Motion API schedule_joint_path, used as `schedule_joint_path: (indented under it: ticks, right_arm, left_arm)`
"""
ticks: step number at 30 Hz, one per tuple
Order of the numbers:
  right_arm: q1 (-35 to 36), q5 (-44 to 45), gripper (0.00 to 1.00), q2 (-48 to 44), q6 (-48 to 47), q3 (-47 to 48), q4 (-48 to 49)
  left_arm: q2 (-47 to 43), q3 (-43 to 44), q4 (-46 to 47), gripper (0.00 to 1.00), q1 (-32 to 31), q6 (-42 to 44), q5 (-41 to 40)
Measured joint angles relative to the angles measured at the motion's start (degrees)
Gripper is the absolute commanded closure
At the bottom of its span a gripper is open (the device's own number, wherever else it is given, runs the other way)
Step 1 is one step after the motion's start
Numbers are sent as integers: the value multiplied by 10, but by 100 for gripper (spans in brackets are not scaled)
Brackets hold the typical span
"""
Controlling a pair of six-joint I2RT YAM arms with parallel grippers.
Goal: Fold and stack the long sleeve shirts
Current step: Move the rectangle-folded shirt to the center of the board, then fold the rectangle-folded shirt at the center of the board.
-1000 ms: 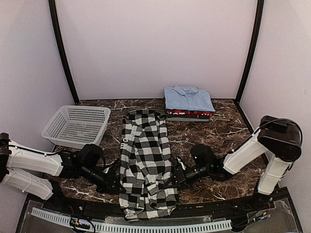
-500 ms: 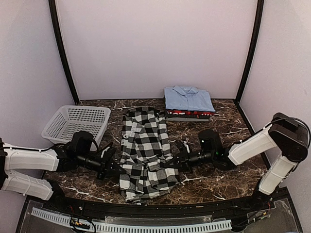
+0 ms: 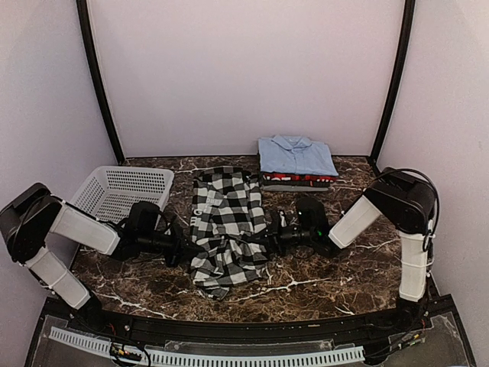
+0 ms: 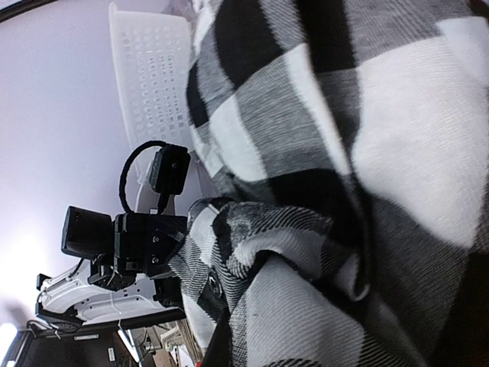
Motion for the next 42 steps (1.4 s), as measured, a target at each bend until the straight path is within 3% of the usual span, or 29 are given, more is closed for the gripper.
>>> schedule_joint_path:
  ticks: [5,13,22,27,33,40,42]
  right_arm:
    - [-2,21,100,35,5,6,0]
    - [-1,38,100,33,18,-34,37]
    - [38,62,100,-3,49,-111,85]
    - [57,71,100,-33,65,-132,61]
    - [56,74,100,-86,58,-116,3]
    - [26,60,100,-77,39,-70,-21]
    - [20,54,92,-60,34,-53,-19]
  left_arm:
    - [82,20,10,100,3,-1,-44]
    - [91,24,7,100,-7,4,-66]
    - [58,0,-6,100,-53,-4,-84]
    - [10,-6,-60,100,-68,-12,-97]
    - [-52,2,-131,100,-71,-13,-110]
    - [-34,34,-149,100,-49,2,-106]
    - [-21,44,-152,93,-39,11,-104]
